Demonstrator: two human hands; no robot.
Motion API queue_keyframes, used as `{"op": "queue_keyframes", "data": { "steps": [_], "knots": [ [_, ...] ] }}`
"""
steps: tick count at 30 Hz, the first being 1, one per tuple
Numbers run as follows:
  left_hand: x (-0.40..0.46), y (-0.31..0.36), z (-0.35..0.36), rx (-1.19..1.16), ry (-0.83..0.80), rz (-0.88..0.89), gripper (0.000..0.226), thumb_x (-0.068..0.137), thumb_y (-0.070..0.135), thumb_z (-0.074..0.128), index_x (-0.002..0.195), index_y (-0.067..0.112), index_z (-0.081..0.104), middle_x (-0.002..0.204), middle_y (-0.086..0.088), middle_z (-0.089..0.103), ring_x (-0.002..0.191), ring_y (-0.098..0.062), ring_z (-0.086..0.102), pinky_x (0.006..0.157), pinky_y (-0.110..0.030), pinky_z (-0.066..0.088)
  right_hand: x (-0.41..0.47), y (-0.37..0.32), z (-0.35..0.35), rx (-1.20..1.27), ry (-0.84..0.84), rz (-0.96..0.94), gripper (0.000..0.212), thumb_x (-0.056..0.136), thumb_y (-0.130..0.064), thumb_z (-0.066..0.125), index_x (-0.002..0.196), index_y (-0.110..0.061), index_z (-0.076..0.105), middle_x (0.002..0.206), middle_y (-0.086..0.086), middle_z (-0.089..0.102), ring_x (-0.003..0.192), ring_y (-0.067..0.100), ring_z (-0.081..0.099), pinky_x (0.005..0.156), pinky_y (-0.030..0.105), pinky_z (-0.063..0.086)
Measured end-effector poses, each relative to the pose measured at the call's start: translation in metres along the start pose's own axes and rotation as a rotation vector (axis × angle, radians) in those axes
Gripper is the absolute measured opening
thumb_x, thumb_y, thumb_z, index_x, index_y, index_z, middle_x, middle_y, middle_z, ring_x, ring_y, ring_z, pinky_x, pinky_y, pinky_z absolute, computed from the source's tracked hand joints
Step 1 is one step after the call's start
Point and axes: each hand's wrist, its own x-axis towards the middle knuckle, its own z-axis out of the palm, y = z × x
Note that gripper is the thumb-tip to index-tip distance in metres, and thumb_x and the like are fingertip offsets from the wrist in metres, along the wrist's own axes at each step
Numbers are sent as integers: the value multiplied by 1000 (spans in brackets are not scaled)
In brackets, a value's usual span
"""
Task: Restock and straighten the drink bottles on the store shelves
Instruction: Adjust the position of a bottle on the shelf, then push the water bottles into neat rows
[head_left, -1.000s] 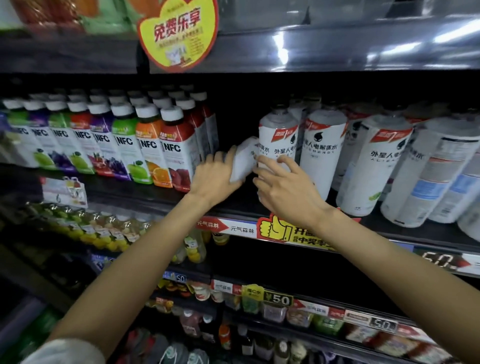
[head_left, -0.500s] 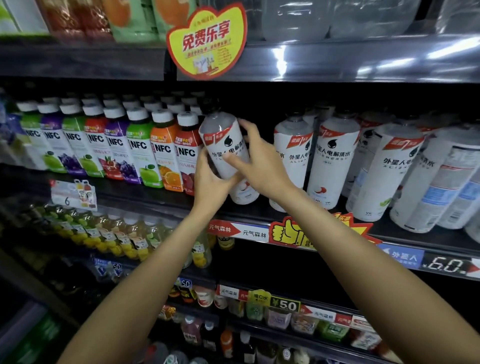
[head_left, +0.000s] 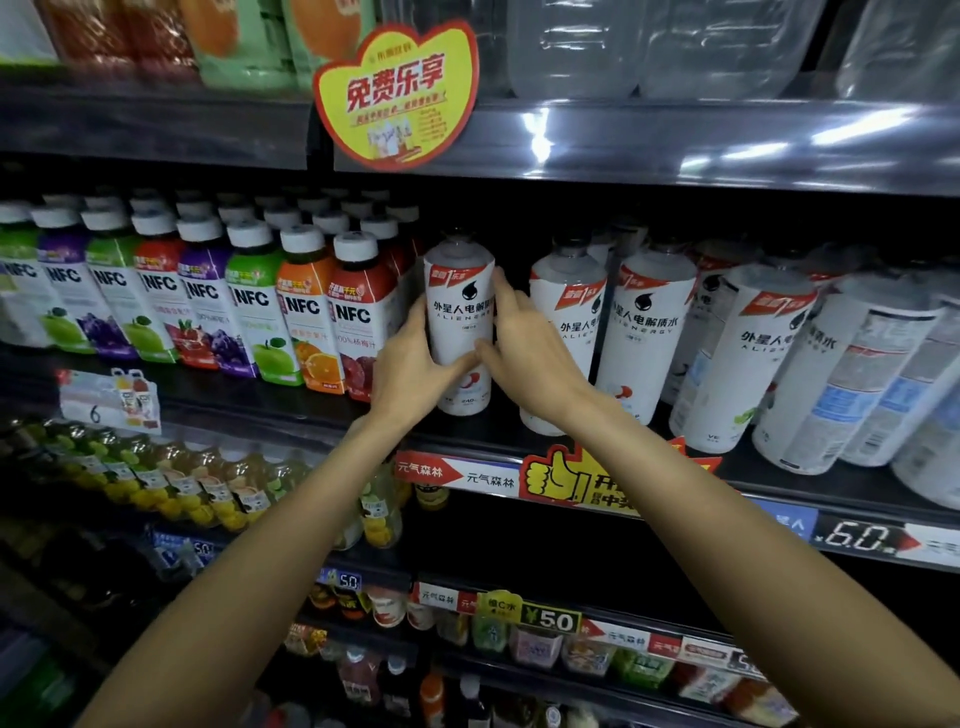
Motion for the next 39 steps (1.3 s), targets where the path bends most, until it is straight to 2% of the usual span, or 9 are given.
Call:
{"op": "queue_keyframes", "data": {
  "steps": [4, 11, 14, 17, 21, 24, 32, 35, 39],
  "knots": [
    [3, 11, -9, 204, -130, -52, 86, 82, 50, 67, 147, 13, 26, 128, -11, 60, 111, -31, 59, 84, -41, 51, -12, 5, -12, -228, -48, -98, 64, 93, -6, 50, 149, -3, 19, 128, 20, 51, 108, 40, 56, 86, 43, 47],
    [-9, 62, -50, 681, -211, -20, 48, 91, 53, 52, 130, 24, 53, 109, 5, 69, 102, -23, 62, 67, -31, 43, -41, 20, -44, -362, 13, -286, 31, 98, -21, 43, 125, -15, 57, 107, 5, 66, 90, 30, 65, 66, 37, 51],
    [-21, 98, -53, 557, -92, 181, 38, 92, 46, 55, 124, 26, 60, 99, 13, 70, 96, -13, 65, 68, -29, 49, -61, 34, -67, -359, 5, -301, 29, 99, -24, 42, 121, -19, 60, 101, 1, 70, 84, 26, 66, 58, 30, 45],
    [-29, 138, -34, 309, -25, 537, 32, 92, 40, 53, 114, 23, 68, 89, 12, 72, 84, -6, 66, 67, -31, 56, -87, 57, -102, -377, -9, -262, 29, 99, -29, 43, 121, -22, 60, 99, -1, 72, 84, 23, 67, 62, 30, 47],
    [-35, 190, 20, 165, 32, 913, 23, 92, 22, 57, 107, 11, 72, 92, 0, 73, 84, -17, 67, 72, -34, 55, -134, 102, -162, -402, 64, -174, 27, 97, -29, 48, 120, -25, 62, 103, -2, 71, 92, 25, 66, 59, 28, 35],
    [-35, 245, 68, 117, 65, 1050, 21, 90, 14, 59, 107, 10, 71, 95, -4, 72, 90, -23, 64, 81, -36, 51, -179, 140, -216, -326, 202, -154, 24, 93, -25, 55, 112, -22, 67, 105, 0, 71, 92, 28, 66, 62, 31, 48],
    [-22, 445, 148, -256, -129, 809, 31, 84, 21, 59, 114, 16, 64, 106, 11, 64, 95, -8, 60, 89, -19, 44, -254, 215, -369, -318, 557, -151, 27, 91, -25, 49, 106, -15, 68, 95, 0, 70, 84, 20, 65, 73, 36, 52],
    [-10, 499, 175, -376, -170, 716, 42, 80, 25, 60, 122, 17, 58, 109, 5, 65, 95, -4, 60, 86, -13, 44, -261, 238, -424, -268, 629, -99, 22, 89, -20, 55, 104, -13, 70, 96, -2, 71, 86, 16, 67, 76, 30, 51],
    [6, 548, 209, -407, -227, 631, 48, 87, 24, 65, 131, 22, 48, 116, 6, 56, 102, -11, 59, 88, -24, 49, -250, 278, -485, -175, 676, 5, 21, 90, -18, 61, 110, -15, 67, 103, -6, 68, 95, 11, 64, 86, 32, 51]
  ]
}}
